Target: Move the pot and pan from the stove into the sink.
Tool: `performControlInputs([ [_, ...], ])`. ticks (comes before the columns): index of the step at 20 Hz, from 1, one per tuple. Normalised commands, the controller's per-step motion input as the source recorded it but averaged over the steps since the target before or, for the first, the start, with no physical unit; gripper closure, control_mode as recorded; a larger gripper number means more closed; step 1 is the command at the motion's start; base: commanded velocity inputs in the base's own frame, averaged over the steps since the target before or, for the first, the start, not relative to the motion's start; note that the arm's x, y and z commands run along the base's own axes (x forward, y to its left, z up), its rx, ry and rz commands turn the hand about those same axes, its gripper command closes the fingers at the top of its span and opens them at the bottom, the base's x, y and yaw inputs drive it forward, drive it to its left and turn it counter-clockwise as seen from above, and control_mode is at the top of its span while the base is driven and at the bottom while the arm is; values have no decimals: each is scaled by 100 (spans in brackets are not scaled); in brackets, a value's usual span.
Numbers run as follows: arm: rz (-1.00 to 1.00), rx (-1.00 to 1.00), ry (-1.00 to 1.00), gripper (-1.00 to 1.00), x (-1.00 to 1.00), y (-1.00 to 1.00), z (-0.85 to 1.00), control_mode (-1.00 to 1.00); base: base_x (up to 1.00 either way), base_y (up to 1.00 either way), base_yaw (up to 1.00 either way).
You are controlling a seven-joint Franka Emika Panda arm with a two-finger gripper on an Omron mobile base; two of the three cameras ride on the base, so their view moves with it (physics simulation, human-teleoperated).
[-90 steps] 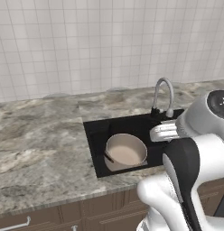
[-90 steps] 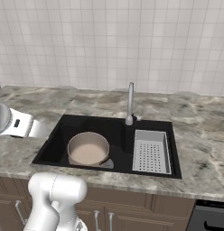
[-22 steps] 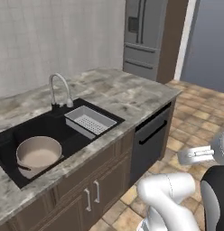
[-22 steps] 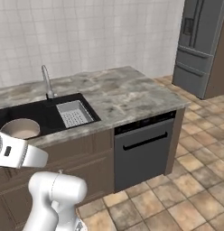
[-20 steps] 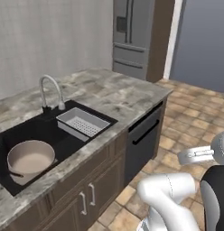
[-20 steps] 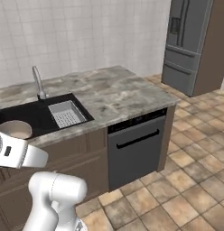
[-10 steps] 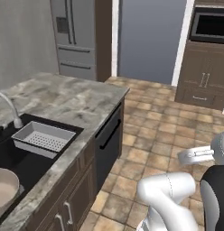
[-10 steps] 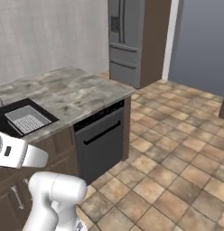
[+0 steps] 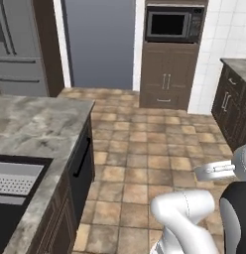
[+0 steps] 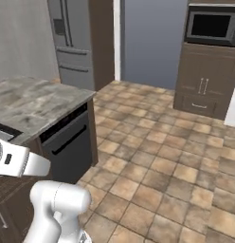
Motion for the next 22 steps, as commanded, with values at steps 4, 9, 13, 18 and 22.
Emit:
performControlInputs([
  [4, 0, 0, 0, -100, 0, 0, 0, 100, 0, -9, -50],
  [9, 0, 0, 0, -100, 0, 0, 0, 100, 0, -10, -50],
  [13, 0, 0, 0, -100, 0, 0, 0, 100, 0, -10, -50],
  [18, 0, 0, 0, -100, 0, 0, 0, 100, 0, -10, -50],
  [22, 0, 0, 0, -100, 0, 0, 0, 100, 0, -11, -50],
])
